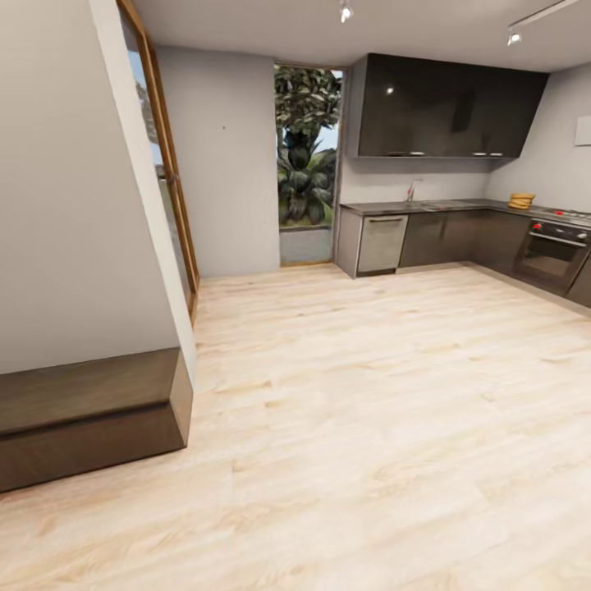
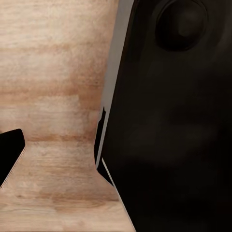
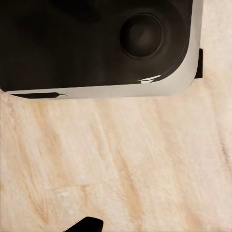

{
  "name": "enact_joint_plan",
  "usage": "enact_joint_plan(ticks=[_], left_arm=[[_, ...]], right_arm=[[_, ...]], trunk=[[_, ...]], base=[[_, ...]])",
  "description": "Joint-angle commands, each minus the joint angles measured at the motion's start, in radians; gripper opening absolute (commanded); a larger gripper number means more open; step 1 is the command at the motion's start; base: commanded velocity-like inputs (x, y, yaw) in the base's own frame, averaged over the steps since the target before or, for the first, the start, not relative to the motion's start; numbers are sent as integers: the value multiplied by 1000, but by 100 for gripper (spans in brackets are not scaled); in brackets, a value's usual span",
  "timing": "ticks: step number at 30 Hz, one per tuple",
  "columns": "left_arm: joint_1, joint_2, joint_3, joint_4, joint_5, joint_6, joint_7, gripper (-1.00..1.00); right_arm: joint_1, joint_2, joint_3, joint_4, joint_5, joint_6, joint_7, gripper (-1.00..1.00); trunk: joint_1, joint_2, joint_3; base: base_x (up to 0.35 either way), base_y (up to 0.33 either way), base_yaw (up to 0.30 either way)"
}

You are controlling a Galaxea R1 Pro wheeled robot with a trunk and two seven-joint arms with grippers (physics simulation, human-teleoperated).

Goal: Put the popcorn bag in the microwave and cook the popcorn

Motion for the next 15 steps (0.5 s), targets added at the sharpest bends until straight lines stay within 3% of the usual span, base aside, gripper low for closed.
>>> enact_joint_plan(ticks=[1, 15], left_arm=[[-1, 0, 4, 0, 0, -1, 0, 100], [-1, 0, 4, 0, 0, -1, 0, 100]], right_arm=[[-1, 0, 0, 1, 0, -3, -2, 100], [-1, 0, -2, 1, 0, -3, -1, 100]], trunk=[[1, 0, -1], [1, 0, -1]], base=[[333, 64, 0], [337, 11, 0]])
